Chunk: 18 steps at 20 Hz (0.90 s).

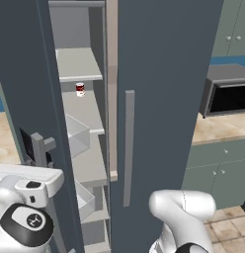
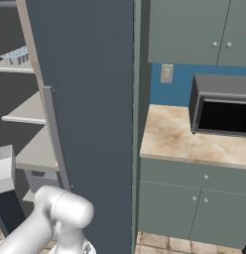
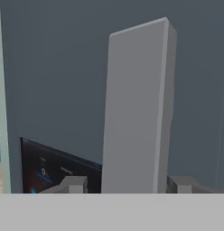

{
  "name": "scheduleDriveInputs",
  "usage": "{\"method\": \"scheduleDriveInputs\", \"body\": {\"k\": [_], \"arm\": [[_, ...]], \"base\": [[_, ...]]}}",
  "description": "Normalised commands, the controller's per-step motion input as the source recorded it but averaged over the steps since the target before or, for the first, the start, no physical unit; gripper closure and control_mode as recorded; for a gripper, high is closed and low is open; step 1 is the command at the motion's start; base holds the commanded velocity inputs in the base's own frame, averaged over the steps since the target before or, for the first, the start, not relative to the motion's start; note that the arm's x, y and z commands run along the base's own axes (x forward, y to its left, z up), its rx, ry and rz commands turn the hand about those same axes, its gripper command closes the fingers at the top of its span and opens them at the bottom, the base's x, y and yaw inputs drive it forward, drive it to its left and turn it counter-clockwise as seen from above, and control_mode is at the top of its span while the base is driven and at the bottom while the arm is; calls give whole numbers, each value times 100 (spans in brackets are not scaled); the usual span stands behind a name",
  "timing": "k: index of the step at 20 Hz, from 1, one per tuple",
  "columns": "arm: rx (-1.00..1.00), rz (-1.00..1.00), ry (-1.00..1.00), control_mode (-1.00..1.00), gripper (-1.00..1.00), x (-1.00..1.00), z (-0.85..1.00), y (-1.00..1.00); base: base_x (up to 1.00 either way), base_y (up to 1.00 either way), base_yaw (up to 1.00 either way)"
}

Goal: Open the freezer door, pick up the ice cube tray from the freezer, and place it on the dining counter.

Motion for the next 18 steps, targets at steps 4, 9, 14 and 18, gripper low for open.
{"method": "scheduleDriveInputs", "body": {"k": [4, 9, 14, 18], "arm": [[0, 0, 0, -100, -100, 0, 0, 0], [0, 0, 0, -100, -100, 0, 0, 0], [0, 0, 0, -100, -100, 0, 0, 0], [0, 0, 0, -100, -100, 0, 0, 0]], "base": [[0, 0, 0], [0, 0, 0], [0, 0, 0], [0, 0, 0]]}}
